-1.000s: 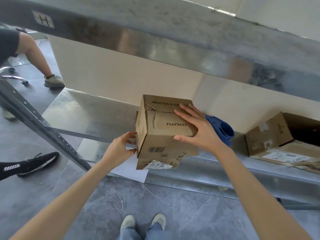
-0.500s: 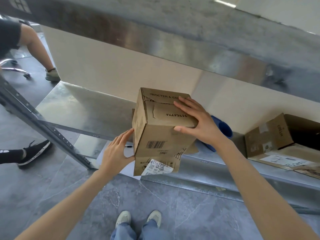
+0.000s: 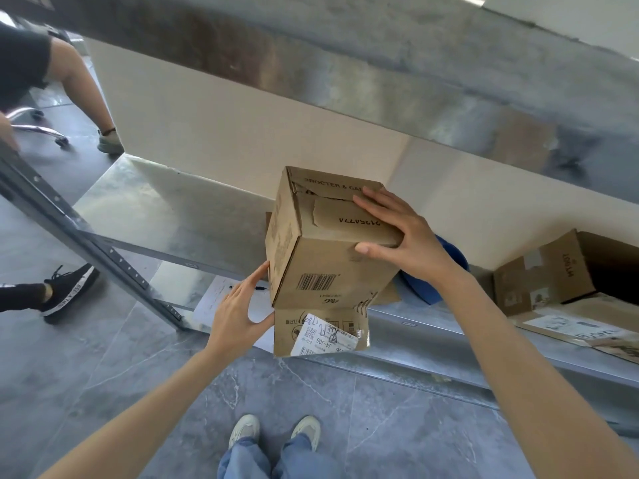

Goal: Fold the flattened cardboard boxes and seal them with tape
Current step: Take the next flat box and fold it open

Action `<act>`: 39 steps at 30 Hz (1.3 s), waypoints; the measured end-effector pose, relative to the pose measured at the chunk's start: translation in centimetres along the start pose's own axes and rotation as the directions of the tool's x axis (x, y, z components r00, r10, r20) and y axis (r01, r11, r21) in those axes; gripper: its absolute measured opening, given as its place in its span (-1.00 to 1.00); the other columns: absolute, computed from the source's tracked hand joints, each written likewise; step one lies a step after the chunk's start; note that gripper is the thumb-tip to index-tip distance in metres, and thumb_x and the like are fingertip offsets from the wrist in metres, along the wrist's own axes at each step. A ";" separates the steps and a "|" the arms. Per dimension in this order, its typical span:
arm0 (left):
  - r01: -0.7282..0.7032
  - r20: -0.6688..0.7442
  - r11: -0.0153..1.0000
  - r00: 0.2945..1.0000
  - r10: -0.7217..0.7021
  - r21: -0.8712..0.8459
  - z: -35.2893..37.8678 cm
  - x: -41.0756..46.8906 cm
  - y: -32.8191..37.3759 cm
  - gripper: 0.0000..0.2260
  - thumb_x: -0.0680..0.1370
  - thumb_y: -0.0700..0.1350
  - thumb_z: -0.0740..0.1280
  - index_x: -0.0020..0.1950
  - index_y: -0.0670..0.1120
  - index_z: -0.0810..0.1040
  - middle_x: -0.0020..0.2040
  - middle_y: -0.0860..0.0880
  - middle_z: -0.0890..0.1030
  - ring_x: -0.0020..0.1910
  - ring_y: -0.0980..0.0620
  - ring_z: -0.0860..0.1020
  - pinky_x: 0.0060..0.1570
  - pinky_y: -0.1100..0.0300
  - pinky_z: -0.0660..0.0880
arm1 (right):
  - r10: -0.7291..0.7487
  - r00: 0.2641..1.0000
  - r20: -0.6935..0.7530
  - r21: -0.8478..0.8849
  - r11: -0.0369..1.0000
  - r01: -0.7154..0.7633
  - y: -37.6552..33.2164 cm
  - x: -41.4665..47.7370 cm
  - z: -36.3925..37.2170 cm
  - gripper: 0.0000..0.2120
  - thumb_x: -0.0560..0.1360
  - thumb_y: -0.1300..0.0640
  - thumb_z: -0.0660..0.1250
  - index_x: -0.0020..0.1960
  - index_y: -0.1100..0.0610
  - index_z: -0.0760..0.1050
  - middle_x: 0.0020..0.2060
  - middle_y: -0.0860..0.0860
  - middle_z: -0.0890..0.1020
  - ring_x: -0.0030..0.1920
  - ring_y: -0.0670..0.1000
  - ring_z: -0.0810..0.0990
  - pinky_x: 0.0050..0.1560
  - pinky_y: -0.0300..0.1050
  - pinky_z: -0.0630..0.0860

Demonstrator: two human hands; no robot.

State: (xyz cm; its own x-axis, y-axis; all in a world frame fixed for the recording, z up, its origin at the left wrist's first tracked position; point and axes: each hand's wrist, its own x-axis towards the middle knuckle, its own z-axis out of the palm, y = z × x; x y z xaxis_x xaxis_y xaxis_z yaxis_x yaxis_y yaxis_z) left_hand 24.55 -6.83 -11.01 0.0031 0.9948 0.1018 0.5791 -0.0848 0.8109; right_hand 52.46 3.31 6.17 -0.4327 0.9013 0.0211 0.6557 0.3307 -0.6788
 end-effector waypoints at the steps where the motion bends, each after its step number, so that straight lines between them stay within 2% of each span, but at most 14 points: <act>1: 0.000 0.001 1.000 1.000 0.000 -0.004 0.0 -0.1 0.0 -0.24 0.43 0.33 0.33 0.58 0.14 0.23 0.41 0.25 0.46 0.27 0.18 0.47 0.14 0.29 0.38 | -0.003 1.000 0.004 -0.004 1.000 0.003 0.0 0.0 0.0 -0.28 0.37 -0.27 0.41 0.49 -0.24 0.31 0.53 -0.25 0.25 0.56 -0.20 0.06 0.59 0.02 0.02; 7: 0.046 0.016 0.994 0.999 -0.045 -0.099 -0.2 0.0 1.2 -0.26 0.43 0.28 0.32 0.58 0.20 0.19 0.43 0.36 0.37 0.36 0.22 0.39 0.26 0.16 0.39 | 0.013 1.000 -0.008 0.021 1.000 -0.013 0.3 -0.3 -1.0 -0.29 0.39 -0.23 0.41 0.50 -0.20 0.32 0.53 -0.25 0.25 0.56 -0.18 0.09 0.59 0.06 0.04; 10: 0.049 0.038 0.984 0.998 -0.043 -0.170 -0.3 0.2 1.9 -0.27 0.45 0.25 0.32 0.58 0.23 0.16 0.45 0.39 0.33 0.41 0.26 0.33 0.30 0.20 0.35 | 0.020 0.999 -0.027 0.056 0.998 -0.019 0.5 -0.4 -1.7 -0.33 0.42 -0.18 0.41 0.50 -0.18 0.33 0.52 -0.25 0.26 0.55 -0.20 0.10 0.59 0.02 0.05; 13: 0.053 0.061 0.974 0.997 -0.040 -0.220 -0.4 0.1 2.2 -0.22 0.43 0.23 0.41 0.58 0.20 0.17 0.47 0.32 0.36 0.44 0.21 0.34 0.31 0.22 0.33 | 0.026 0.999 -0.038 0.072 0.997 -0.024 0.5 -0.3 -1.8 -0.35 0.43 -0.18 0.40 0.49 -0.16 0.34 0.52 -0.22 0.28 0.55 -0.21 0.11 0.59 0.00 0.06; 18: 0.118 -0.036 0.969 0.991 -0.129 -0.216 0.8 0.3 2.5 -0.16 0.38 -0.02 0.61 0.55 0.20 0.23 0.43 0.26 0.42 0.39 0.16 0.39 0.32 0.13 0.40 | 0.034 0.999 -0.029 0.075 0.997 -0.032 0.3 0.2 -1.7 -0.35 0.43 -0.21 0.39 0.49 -0.17 0.35 0.52 -0.22 0.28 0.55 -0.20 0.12 0.59 0.01 0.07; 20: 0.120 -0.068 0.966 0.988 -0.139 -0.229 1.2 0.5 2.9 -0.17 0.38 -0.04 0.60 0.55 0.19 0.24 0.41 0.25 0.45 0.37 0.15 0.41 0.30 0.15 0.40 | 0.036 0.999 -0.037 0.083 0.996 -0.033 0.4 0.2 -1.9 -0.36 0.43 -0.20 0.39 0.49 -0.18 0.35 0.51 -0.23 0.29 0.54 -0.22 0.13 0.58 -0.05 0.08; 23: 0.100 -0.060 0.967 0.991 -0.117 -0.232 0.7 0.8 3.1 -0.14 0.34 -0.04 0.63 0.54 0.17 0.25 0.39 0.26 0.45 0.36 0.16 0.42 0.25 0.21 0.41 | 0.031 0.998 -0.053 0.103 0.994 -0.026 0.7 -0.1 -2.5 -0.38 0.43 -0.18 0.40 0.46 -0.21 0.36 0.48 -0.28 0.30 0.48 -0.35 0.14 0.46 -0.39 0.08; 25: 0.083 -0.029 0.983 0.996 -0.089 -0.164 -0.7 1.4 3.0 -0.18 0.32 -0.12 0.62 0.48 0.17 0.30 0.35 0.27 0.47 0.32 0.15 0.44 0.22 0.15 0.46 | 0.032 0.997 -0.066 0.117 0.993 -0.024 1.0 -0.4 -2.8 -0.39 0.43 -0.15 0.40 0.45 -0.22 0.36 0.46 -0.30 0.30 0.43 -0.44 0.14 0.36 -0.55 0.07; 27: 0.050 0.034 0.999 0.998 -0.049 -0.019 -2.9 2.1 2.9 -0.30 0.29 -0.16 0.48 0.39 0.18 0.39 0.32 0.23 0.51 0.33 0.09 0.44 0.21 -0.01 0.50 | 0.034 0.997 -0.071 0.116 0.993 -0.026 1.1 -0.7 -2.9 -0.38 0.42 -0.15 0.41 0.46 -0.20 0.36 0.49 -0.25 0.30 0.45 -0.42 0.14 0.36 -0.55 0.07; 29: -0.026 0.120 0.985 0.993 0.005 0.173 -5.1 2.9 2.6 -0.31 0.24 -0.15 0.39 0.37 0.16 0.45 0.33 0.14 0.53 0.38 0.04 0.42 0.20 -0.06 0.50 | 0.020 0.996 -0.087 0.093 0.996 -0.011 0.7 -0.9 -2.3 -0.36 0.40 -0.18 0.41 0.46 -0.19 0.37 0.50 -0.21 0.31 0.48 -0.33 0.16 0.44 -0.42 0.09; 32: -0.190 0.209 0.904 0.971 0.116 0.382 -7.4 4.1 1.7 -0.26 0.25 -0.28 0.45 0.42 0.07 0.49 0.36 0.04 0.55 0.43 -0.04 0.42 0.19 -0.08 0.48 | -0.013 0.985 -0.170 0.014 1.000 0.015 -0.3 -1.1 0.0 -0.32 0.36 -0.32 0.39 0.45 -0.21 0.40 0.48 -0.21 0.32 0.50 -0.18 0.21 0.52 -0.15 0.15; 35: -0.300 0.233 0.816 0.950 0.209 0.493 -8.7 5.6 0.2 -0.25 0.20 -0.38 0.48 0.38 0.00 0.55 0.32 0.01 0.60 0.34 -0.17 0.53 0.10 -0.15 0.53 | -0.026 0.961 -0.277 -0.065 0.998 0.008 -1.8 -1.1 2.9 -0.27 0.34 -0.44 0.35 0.45 -0.22 0.40 0.47 -0.19 0.33 0.49 -0.10 0.23 0.47 -0.10 0.23; 37: -0.315 0.302 0.780 0.938 0.170 0.541 -9.3 6.5 -1.2 -0.27 0.27 -0.37 0.49 0.42 -0.01 0.51 0.42 0.06 0.49 0.38 -0.15 0.50 0.24 -0.14 0.48 | -0.047 0.949 -0.312 -0.125 0.992 0.008 -2.7 -0.9 4.9 -0.27 0.34 -0.44 0.35 0.45 -0.21 0.40 0.47 -0.16 0.34 0.48 -0.04 0.24 0.42 -0.07 0.29; 39: -0.334 0.420 0.744 0.904 0.079 0.579 -9.7 6.8 -2.5 -0.33 0.42 -0.27 0.42 0.51 0.05 0.39 0.52 0.10 0.33 0.51 -0.02 0.34 0.45 0.00 0.28 | -0.062 0.952 -0.301 -0.168 0.986 0.011 -3.7 -0.5 6.9 -0.27 0.35 -0.42 0.35 0.46 -0.21 0.39 0.47 -0.12 0.34 0.51 0.02 0.22 0.42 0.04 0.34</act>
State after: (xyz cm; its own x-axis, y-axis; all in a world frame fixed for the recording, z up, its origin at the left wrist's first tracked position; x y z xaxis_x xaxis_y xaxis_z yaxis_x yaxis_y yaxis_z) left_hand 15.26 -0.36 -6.72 0.3909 0.9164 -0.0862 0.9017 -0.3625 0.2355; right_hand 46.00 -0.28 3.57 -0.2662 0.9216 0.2824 0.7454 0.3826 -0.5459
